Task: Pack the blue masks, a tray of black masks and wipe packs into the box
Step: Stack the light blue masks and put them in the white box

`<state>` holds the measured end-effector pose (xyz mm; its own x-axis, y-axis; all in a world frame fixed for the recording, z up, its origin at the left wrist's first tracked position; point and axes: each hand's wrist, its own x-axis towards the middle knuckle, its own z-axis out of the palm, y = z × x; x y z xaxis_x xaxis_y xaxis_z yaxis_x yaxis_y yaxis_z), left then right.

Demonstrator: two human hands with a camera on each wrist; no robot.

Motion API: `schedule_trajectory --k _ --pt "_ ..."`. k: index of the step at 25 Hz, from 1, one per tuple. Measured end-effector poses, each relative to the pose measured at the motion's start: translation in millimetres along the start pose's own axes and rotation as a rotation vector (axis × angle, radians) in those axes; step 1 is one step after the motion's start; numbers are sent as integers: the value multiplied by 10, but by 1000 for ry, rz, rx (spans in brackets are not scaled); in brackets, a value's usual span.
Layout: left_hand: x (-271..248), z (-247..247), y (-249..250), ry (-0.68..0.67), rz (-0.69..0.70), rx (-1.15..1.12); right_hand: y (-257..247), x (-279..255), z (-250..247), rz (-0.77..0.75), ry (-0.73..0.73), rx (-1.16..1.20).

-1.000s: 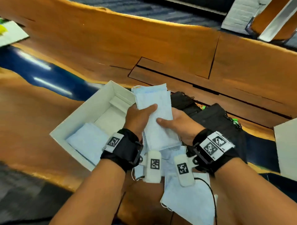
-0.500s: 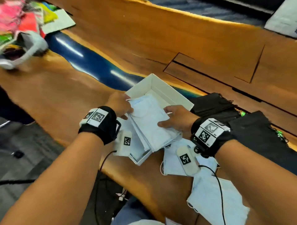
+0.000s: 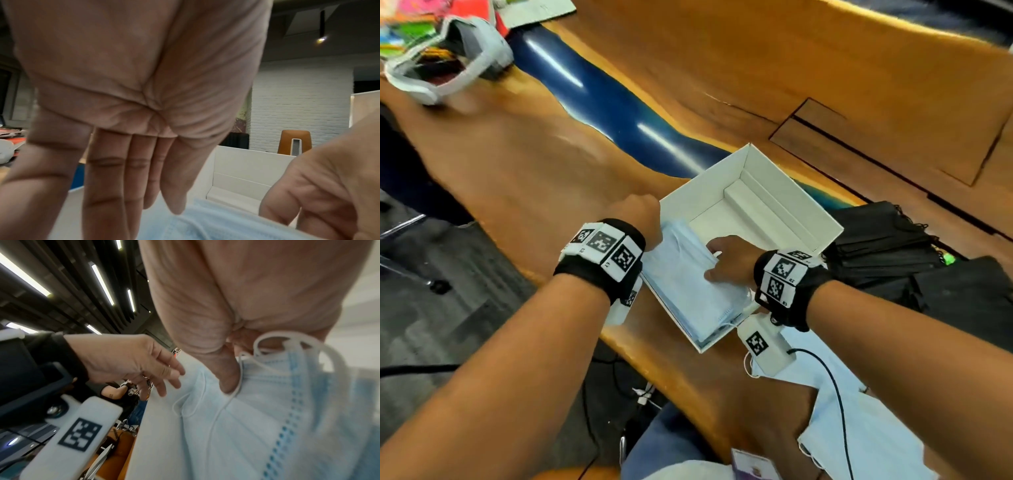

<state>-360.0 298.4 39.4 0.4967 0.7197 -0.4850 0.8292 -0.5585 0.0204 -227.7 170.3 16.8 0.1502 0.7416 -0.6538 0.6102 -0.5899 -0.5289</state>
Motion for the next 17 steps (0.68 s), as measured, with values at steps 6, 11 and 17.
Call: schedule_trajectory --k 6,11,17 --pt "-5 -64 167 3 92 -13 -124 -29 108 57 -76 -194" --pt "145 -106 561 -91 229 9 -84 -140 -20 116 -216 -144" --pt "676 233 805 -257 330 284 8 -94 -22 177 -231 -127"
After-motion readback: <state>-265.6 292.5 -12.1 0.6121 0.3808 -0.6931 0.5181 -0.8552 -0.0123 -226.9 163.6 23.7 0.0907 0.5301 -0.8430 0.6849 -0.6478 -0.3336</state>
